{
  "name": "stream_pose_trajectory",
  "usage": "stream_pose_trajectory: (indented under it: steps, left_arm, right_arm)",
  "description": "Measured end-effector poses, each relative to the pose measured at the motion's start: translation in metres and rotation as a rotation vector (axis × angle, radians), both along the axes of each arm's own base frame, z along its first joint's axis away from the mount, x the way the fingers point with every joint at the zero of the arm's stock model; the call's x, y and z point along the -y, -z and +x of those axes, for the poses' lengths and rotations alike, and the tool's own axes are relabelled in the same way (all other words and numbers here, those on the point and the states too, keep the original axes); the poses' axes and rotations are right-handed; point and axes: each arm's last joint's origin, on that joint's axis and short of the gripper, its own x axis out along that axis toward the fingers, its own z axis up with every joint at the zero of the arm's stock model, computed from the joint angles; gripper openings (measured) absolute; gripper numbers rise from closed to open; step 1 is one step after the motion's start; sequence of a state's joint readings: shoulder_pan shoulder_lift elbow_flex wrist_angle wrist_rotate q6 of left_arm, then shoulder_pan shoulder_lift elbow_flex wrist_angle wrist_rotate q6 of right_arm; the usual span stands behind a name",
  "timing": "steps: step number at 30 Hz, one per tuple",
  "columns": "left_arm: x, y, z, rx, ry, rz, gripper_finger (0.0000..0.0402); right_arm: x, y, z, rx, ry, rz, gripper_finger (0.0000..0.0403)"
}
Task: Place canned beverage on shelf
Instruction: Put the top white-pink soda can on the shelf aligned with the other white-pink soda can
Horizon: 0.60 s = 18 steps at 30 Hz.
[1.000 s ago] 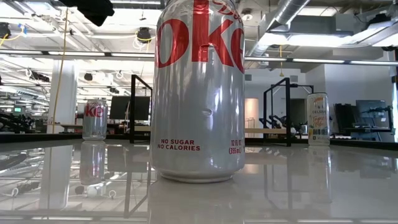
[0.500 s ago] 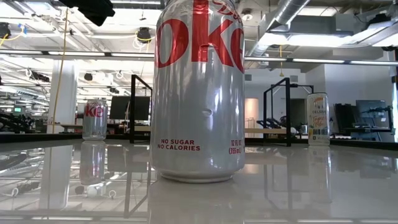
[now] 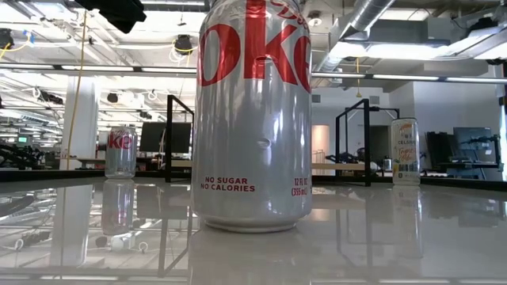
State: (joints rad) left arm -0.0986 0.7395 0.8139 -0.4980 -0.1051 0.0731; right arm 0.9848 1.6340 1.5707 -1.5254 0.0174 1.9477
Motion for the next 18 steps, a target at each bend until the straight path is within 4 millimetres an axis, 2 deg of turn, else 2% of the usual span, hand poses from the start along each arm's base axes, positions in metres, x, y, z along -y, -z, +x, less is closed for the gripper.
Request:
stream_pose_trajectory:
  steps: [8,18]
  left_arm:
    - [0.0,0.0,0.0,0.0,-0.002,-0.004,0.0]
    - [0.0,0.0,0.0,-0.001,0.013,-0.006,0.0]
  right_arm:
    - [-0.008,0.015,0.006,-0.077,-0.009,-0.024,0.0387]
    - [-0.006,0.025,0.005,-0.122,0.036,-0.041,0.0386]
